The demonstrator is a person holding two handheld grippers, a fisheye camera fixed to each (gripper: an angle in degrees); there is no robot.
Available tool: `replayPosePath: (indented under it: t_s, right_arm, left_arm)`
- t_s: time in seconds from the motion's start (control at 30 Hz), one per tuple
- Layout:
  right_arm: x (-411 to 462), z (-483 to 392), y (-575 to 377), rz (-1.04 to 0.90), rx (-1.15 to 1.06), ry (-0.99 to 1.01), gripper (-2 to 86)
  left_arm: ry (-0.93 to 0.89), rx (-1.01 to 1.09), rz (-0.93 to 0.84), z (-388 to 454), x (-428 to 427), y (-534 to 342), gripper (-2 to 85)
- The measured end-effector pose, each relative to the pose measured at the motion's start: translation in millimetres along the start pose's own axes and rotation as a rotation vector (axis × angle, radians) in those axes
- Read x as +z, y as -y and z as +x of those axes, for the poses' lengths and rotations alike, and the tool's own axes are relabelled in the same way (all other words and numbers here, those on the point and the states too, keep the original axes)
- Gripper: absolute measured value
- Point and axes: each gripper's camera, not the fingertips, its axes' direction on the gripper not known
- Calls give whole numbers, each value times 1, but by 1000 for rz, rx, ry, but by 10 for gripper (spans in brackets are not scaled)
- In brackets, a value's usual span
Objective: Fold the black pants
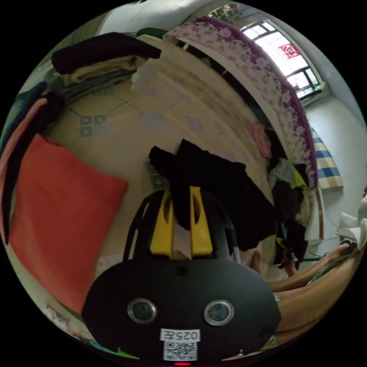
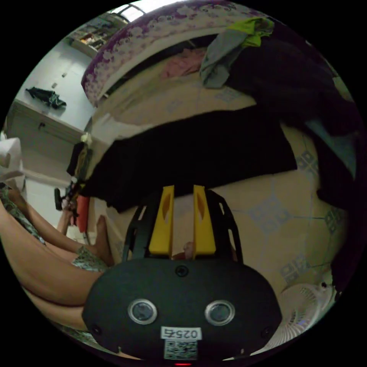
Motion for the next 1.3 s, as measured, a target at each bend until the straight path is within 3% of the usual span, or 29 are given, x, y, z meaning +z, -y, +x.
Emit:
replayPosePath:
  t_s: [0.07,0.17,0.23,0.47,0.67,0.87,1.0,1.1,1.3]
  right_arm:
    - [28,-7,19,34,-38,139,89]
    - [78,-37,45,6,-208,158,103]
    - [113,-66,62,-27,-347,197,114]
    - [265,-246,128,-220,-956,422,137]
    - [394,-362,168,-402,-1143,459,135]
    - [530,-410,176,-645,-1192,299,119]
    - [558,-415,175,-744,-1159,386,73]
    - [552,-411,174,-666,-1191,408,31]
    - [458,-411,156,-398,-1307,631,6]
  left_arm:
    - [98,-52,60,-3,-35,7,20]
    - [178,-93,224,-8,-84,16,-3]
    - [164,-61,229,-7,-101,29,7]
    - [232,229,-57,14,-76,94,53]
    - [154,134,-114,-35,-88,134,50]
    - [1,174,-248,-76,-94,161,49]
    - [-45,193,-239,-93,-110,171,41]
    - [-67,245,-234,-106,-123,176,12]
    - [-37,262,-120,-118,-161,185,-14]
